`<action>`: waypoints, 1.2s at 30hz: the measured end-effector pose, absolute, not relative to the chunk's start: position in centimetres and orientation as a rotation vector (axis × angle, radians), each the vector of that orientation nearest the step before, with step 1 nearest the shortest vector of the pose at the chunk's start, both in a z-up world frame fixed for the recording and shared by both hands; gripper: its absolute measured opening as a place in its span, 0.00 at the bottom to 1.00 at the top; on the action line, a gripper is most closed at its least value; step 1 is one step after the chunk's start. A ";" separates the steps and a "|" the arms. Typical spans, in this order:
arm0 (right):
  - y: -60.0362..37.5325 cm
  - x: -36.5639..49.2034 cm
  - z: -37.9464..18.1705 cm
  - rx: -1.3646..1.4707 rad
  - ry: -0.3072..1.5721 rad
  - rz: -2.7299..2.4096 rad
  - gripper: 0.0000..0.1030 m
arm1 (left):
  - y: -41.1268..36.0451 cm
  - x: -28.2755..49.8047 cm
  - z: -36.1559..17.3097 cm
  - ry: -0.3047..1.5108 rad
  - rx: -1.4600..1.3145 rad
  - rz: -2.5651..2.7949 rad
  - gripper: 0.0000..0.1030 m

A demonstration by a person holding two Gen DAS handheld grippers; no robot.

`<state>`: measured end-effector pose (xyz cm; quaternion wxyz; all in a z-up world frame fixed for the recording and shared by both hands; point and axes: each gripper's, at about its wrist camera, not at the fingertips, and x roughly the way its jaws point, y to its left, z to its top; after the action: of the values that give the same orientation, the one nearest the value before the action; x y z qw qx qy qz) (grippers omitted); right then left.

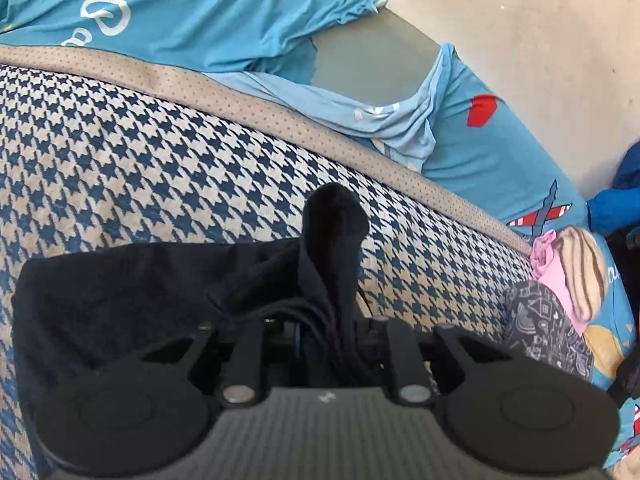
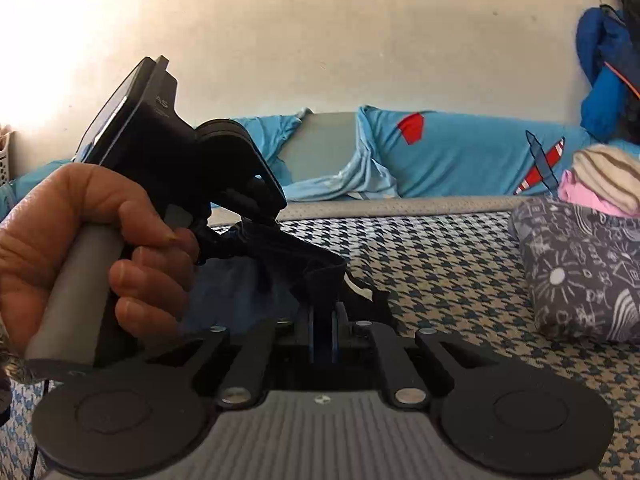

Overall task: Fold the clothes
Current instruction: 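Lift the black shirt's end with the left gripper and fold it over, then lower the folded end onto the shirt and open the left gripper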

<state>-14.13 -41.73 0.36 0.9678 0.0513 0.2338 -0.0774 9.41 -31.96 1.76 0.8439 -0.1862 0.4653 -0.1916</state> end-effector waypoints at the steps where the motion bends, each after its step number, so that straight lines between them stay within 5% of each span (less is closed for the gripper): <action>1: -42.1 -13.9 0.1 0.128 0.493 -0.172 0.06 | -32.4 9.5 1.6 0.994 -0.379 -0.420 0.27; 8: -44.3 -13.3 -1.7 0.250 0.601 -0.294 0.10 | -32.0 8.1 3.7 0.956 -0.413 -0.516 0.77; 15: -46.5 -14.7 -0.6 0.305 0.555 -0.462 0.18 | -26.6 6.1 6.4 0.851 -0.364 -0.498 0.80; 25: -47.0 -15.2 0.7 0.435 0.483 -0.348 0.20 | -16.5 2.1 2.4 0.921 -0.418 -0.323 0.82; 36: -43.4 -13.0 -0.6 0.327 0.562 -0.176 0.20 | -16.6 -1.9 -1.8 1.018 -0.362 -0.336 0.82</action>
<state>-13.05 -43.40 -0.56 0.9438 0.1602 0.2759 -0.0862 -1.95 -16.63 -1.81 0.8441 -0.1717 0.4825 -0.1590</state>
